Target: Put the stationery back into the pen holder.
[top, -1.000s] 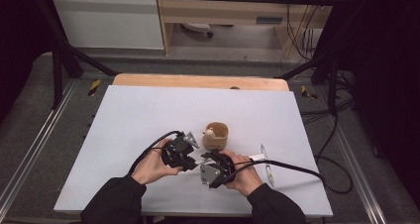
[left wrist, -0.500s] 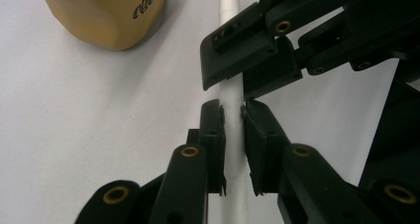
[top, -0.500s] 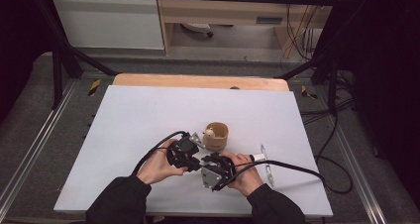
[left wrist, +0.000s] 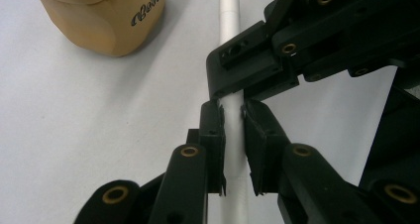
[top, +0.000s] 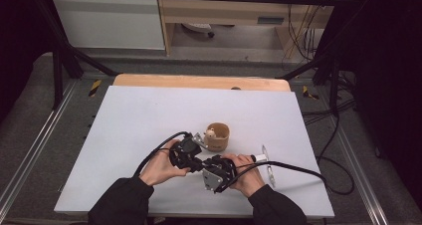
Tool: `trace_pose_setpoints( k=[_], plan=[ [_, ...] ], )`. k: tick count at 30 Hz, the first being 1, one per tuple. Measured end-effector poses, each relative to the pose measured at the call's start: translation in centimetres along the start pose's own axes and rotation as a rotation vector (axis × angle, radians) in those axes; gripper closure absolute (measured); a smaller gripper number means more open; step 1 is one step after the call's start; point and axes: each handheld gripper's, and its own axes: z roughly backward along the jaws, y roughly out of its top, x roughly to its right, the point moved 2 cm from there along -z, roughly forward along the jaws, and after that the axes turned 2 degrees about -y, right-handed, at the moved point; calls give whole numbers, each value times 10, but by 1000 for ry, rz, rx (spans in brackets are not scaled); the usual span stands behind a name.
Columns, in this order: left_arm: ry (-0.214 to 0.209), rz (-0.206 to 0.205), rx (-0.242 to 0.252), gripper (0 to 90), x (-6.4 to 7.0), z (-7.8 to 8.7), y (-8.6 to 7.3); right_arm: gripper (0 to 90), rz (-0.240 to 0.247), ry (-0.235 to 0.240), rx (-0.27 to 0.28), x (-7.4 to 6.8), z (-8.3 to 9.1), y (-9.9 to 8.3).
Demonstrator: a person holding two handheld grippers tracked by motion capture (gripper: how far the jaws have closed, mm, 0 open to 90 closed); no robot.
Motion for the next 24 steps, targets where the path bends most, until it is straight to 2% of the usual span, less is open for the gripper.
trace_pose_setpoints(
  k=[4,6,7,8,10,12,16,20,24],
  plan=[
    [13,-16,30,750,0,4,-1,786,-14,-3,-2,2,1,-1],
    [32,-32,54,676,0,8,-3,786,-20,-4,-8,3,2,-2],
    [40,-34,67,605,0,10,-4,786,-28,-6,-14,4,3,-3],
    [46,-34,83,605,0,12,-6,786,-28,-6,-14,4,3,-3],
    [57,-41,108,545,-2,17,-10,786,-34,-10,-15,6,3,-4],
    [82,-67,122,481,-4,21,-15,786,-42,-13,-17,7,4,-5],
    [117,-56,156,345,-11,28,-27,786,-58,-16,-24,11,4,-7],
    [139,-35,177,248,-17,33,-43,786,-83,-18,-29,13,5,-9],
    [158,-7,184,191,-24,36,-58,787,-97,-18,-33,15,5,-10]
  ],
)
